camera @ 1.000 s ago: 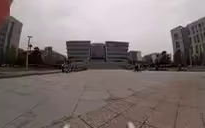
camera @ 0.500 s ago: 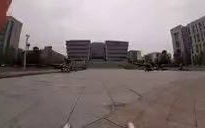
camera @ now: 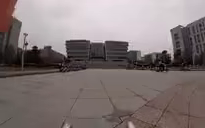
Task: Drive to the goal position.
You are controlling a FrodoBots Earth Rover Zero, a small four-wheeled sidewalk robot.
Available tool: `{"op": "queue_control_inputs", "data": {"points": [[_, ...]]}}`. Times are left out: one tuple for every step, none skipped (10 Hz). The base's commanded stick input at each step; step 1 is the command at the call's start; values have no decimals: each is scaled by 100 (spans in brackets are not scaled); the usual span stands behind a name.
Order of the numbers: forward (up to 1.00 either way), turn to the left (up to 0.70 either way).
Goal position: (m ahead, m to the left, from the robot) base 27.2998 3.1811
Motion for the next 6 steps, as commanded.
{"op": "queue_control_inputs", "data": {"points": [[70, 0], [70, 0], [70, 0], [70, 0], [70, 0], [70, 0]]}}
